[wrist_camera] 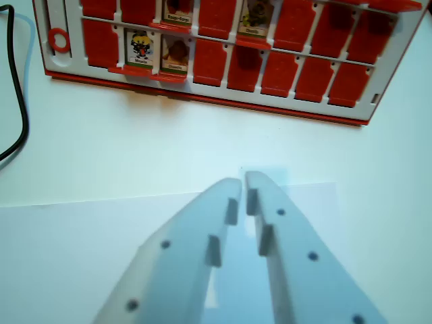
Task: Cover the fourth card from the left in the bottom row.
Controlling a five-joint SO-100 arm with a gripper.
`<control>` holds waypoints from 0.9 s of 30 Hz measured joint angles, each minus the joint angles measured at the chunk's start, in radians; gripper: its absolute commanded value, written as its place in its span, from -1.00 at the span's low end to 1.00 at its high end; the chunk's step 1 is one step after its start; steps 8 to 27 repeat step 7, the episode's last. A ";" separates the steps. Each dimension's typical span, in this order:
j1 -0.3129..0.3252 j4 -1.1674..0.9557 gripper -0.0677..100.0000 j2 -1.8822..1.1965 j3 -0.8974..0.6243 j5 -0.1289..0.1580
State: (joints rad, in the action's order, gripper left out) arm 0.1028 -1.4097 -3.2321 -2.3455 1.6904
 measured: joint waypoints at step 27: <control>0.014 -0.081 -1.00 -0.035 0.107 0.000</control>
